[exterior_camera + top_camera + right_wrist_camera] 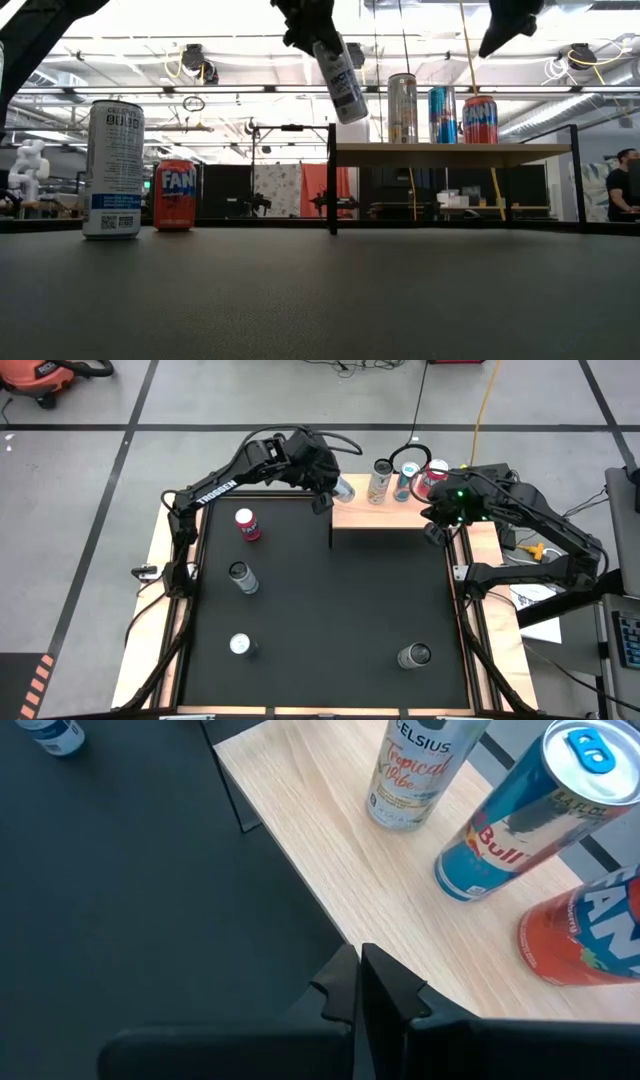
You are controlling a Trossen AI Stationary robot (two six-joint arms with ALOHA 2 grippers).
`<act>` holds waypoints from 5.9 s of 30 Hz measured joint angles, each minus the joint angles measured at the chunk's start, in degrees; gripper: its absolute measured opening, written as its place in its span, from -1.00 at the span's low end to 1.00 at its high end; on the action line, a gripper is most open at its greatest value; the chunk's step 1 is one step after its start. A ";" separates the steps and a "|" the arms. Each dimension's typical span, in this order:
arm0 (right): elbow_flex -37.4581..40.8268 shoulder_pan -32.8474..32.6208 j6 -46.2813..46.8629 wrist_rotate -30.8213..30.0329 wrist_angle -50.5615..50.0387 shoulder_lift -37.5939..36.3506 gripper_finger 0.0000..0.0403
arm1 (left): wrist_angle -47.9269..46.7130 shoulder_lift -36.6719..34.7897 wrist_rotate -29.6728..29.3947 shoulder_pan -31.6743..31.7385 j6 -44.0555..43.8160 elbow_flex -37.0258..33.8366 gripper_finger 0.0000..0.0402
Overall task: Place canned beverage on shelf
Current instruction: Put the bottom white blue soda can on the shelf
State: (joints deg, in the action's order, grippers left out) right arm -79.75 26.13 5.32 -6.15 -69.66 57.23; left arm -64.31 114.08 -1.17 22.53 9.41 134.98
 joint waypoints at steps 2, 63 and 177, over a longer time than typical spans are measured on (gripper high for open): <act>0.00 0.00 0.00 0.01 0.23 0.42 -1.00 | 0.57 0.02 -0.07 0.01 -0.07 0.01 0.26; 0.02 0.02 -7.69 0.15 17.55 2.64 -0.11 | 0.78 4.81 4.81 1.83 2.88 0.01 0.26; 0.00 3.56 -32.37 15.10 40.68 17.27 0.53 | 11.30 8.24 5.47 2.97 7.43 -0.14 0.39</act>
State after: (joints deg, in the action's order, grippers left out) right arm -79.75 29.69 -27.05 8.95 -28.97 74.50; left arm -53.01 122.33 4.30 25.50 16.84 134.85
